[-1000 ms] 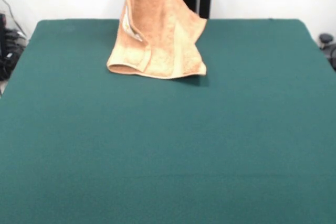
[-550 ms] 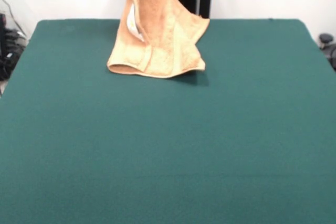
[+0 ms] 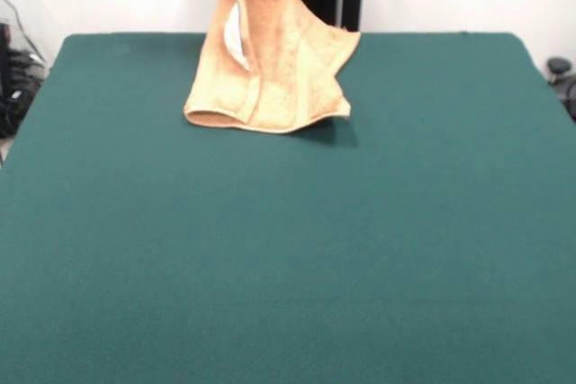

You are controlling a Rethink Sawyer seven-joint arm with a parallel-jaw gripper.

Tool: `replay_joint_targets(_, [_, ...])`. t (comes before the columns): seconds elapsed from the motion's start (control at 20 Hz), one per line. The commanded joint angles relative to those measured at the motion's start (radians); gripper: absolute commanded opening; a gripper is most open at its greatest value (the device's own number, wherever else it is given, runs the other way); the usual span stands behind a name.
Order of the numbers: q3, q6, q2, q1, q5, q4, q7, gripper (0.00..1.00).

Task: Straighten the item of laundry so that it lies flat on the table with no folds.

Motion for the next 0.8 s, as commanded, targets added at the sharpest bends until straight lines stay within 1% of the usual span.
replay_joint_targets(0.05, [0.141,0.245,0.11,0.012,-0.03,-0.19,-0.198,0.0])
replay_joint_targets(0.15, [0.149,0.313,0.136,0.006,-0.017,-0.216,-0.206,0.0])
replay_joint_targets(0.25, [0.163,0.404,0.19,-0.006,0.009,-0.242,-0.228,0.0])
replay_joint_targets(0.35, [0.174,0.46,0.228,-0.012,0.018,-0.26,-0.24,0.0])
replay_joint_targets(0.45, [0.185,0.464,0.241,-0.016,0.006,-0.264,-0.235,0.0])
replay_joint_targets(0.55, [0.197,0.419,0.223,-0.01,-0.032,-0.26,-0.217,0.0])
replay_joint_targets(0.6, [0.207,0.377,0.196,0.001,-0.068,-0.258,-0.203,0.0])
replay_joint_targets(0.7, [0.223,0.276,0.118,0.032,-0.145,-0.24,-0.15,0.0])
replay_joint_targets(0.8, [0.219,0.184,0.012,0.089,-0.215,-0.211,-0.062,0.0])
